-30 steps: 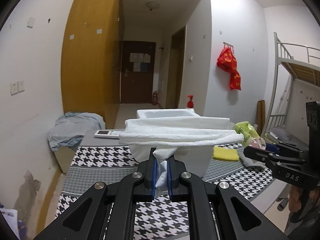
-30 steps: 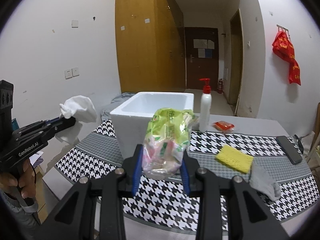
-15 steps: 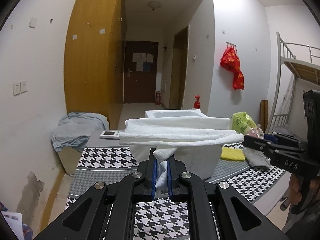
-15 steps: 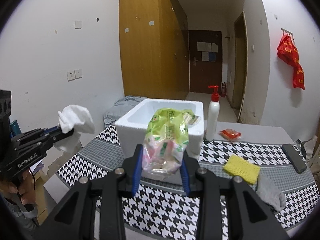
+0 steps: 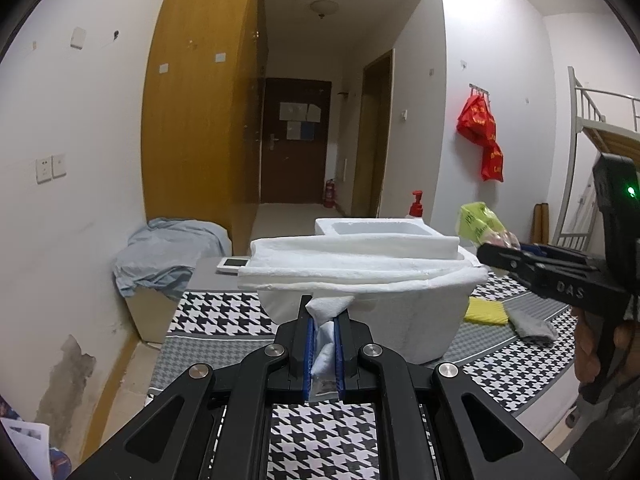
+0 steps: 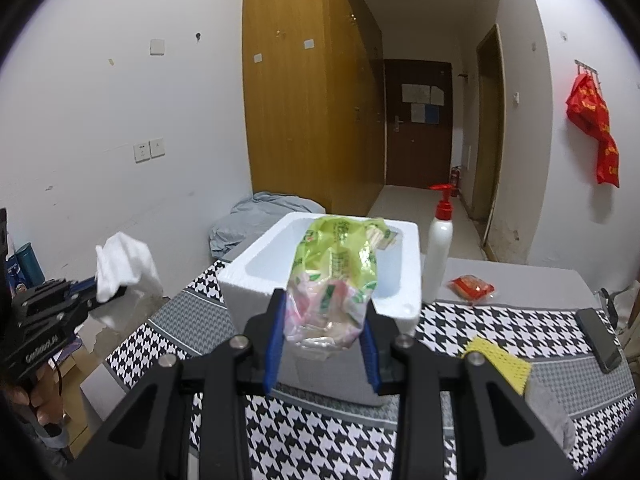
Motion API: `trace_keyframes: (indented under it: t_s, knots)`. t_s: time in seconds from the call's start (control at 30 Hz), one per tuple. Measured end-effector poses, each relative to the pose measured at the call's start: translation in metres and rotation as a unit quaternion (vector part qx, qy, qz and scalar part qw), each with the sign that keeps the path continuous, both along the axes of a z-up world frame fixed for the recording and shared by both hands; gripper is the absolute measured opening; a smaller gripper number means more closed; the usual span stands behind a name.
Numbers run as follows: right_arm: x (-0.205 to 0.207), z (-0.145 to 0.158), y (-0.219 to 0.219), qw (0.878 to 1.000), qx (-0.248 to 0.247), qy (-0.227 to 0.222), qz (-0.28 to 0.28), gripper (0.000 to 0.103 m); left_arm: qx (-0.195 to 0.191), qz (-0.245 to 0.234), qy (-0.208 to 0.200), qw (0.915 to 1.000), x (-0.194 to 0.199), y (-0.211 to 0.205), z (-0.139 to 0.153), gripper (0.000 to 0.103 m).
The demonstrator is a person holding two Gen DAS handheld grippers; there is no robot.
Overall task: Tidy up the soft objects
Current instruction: 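Lower the green bag into the foam box and open the right tool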
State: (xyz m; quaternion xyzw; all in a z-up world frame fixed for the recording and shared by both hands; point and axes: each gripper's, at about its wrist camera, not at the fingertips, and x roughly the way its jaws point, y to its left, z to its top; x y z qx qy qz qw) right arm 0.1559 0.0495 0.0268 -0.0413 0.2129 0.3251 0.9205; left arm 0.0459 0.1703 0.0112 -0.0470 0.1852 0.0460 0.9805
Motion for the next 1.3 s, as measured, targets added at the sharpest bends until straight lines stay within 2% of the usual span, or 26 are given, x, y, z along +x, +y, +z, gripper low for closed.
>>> trace_keyframes:
  t_s: [0.37,1.17,1.23,1.3]
  knots:
    - [0.023,0.009,0.03,1.0,-0.009,-0.005,0.02,0.038,-0.01,0.019,0.004,0.9998,-0.007,0.013,-0.003,0.009]
    - [0.072,-0.006,0.066,0.999,-0.04,0.022,0.01,0.038,-0.013,0.047,0.017,0.9987,-0.005,0.028,-0.007,0.009]
    - [0.072,-0.007,0.069,0.999,-0.048,0.023,0.013,0.043,-0.013,0.047,0.017,0.9987,-0.005,0.029,-0.007,0.009]
    - [0.068,-0.005,0.07,0.999,-0.045,0.022,0.022,0.066,-0.014,0.049,0.017,0.9986,-0.005,0.029,-0.006,0.009]
